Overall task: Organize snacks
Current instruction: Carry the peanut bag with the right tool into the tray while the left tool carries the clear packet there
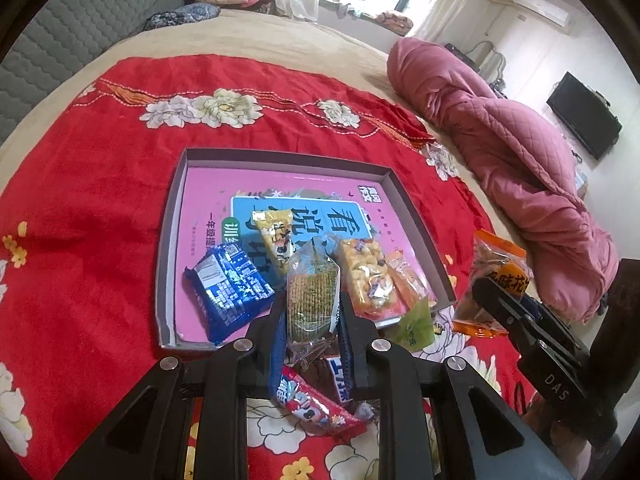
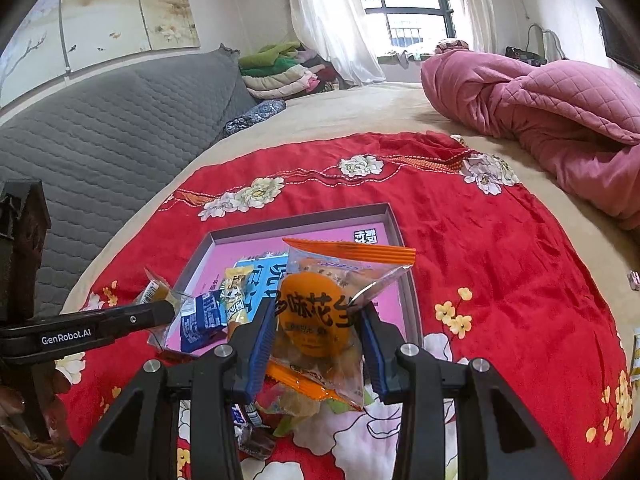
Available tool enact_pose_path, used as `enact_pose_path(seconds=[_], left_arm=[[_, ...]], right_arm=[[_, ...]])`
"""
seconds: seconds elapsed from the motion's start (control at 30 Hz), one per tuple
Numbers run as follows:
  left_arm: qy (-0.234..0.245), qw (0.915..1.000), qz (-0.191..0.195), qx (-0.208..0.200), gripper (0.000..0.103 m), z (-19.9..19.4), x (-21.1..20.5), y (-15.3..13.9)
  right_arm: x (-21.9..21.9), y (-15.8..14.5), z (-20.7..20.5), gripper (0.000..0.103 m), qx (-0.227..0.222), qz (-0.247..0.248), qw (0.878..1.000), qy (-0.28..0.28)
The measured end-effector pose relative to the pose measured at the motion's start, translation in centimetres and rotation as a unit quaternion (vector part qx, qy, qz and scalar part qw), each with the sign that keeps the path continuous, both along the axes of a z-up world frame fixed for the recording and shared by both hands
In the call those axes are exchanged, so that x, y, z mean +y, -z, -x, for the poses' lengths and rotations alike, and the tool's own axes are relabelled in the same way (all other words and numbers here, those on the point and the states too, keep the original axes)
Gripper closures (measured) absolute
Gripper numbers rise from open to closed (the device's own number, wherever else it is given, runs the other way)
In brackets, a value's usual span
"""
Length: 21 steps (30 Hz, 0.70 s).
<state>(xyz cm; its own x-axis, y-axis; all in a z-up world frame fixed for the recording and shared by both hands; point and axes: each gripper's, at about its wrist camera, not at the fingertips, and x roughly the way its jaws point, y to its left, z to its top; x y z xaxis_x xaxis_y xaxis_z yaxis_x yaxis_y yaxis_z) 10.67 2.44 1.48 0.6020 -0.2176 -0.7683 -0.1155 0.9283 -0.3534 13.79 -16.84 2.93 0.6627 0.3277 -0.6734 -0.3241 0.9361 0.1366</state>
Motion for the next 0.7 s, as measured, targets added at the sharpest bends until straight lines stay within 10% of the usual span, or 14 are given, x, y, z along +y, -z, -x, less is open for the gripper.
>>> enact_pose_path(seconds=[0.7], left_arm=[[-0.027,0.9996,0.012,0.007,0.08,-2.9,2.2,1.6]], right_arm=[[-0.5,0.4,-2.7,0.062,-0.003,-0.006,1.0,0.024]])
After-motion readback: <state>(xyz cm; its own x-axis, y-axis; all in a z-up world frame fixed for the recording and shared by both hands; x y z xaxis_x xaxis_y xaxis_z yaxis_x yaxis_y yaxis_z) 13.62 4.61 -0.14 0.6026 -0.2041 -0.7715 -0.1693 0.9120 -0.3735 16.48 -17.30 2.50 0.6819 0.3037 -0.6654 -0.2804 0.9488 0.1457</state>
